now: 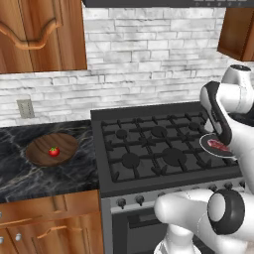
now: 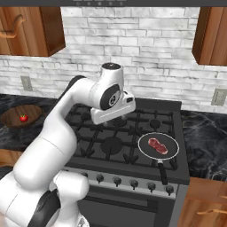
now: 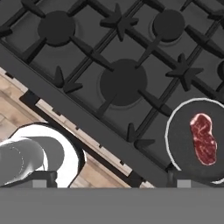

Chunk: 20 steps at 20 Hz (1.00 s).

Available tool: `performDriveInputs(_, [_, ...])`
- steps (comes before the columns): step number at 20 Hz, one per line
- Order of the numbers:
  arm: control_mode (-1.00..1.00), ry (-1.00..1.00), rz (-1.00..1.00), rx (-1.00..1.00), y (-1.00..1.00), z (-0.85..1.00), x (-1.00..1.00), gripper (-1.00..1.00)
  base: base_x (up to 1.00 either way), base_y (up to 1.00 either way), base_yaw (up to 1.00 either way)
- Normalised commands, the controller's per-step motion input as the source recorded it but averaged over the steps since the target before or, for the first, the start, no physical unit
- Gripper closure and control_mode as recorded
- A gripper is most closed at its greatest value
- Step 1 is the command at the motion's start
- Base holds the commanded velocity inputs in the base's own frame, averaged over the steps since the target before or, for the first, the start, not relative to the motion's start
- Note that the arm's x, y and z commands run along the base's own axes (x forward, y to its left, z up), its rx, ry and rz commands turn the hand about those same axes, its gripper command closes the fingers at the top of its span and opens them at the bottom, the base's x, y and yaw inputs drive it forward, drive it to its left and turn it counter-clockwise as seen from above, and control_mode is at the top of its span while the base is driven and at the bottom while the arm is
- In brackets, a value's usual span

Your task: Place the steak on the plate and place the tomato on the same plate.

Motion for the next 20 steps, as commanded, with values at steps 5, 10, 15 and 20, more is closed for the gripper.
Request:
performDriveInputs(5, [-1.0,0.06,0.0,0.0,-0.61,-0.19,0.0,-1.0,0.0,0.0,0.0])
performDriveInputs(10, [-1.0,0.11,-0.02,0.0,-0.44,-0.28,0.05,-1.0,0.0,0.0,0.0])
performDriveInputs(15, [-1.0,0.07,-0.01,0.0,-0.38,-0.3,0.13,-1.0,0.0,0.0,0.0])
performDriveInputs(20, [-1.0,0.01,-0.03,0.03,-0.2,-0.39,0.27,-1.0,0.0,0.0,0.0])
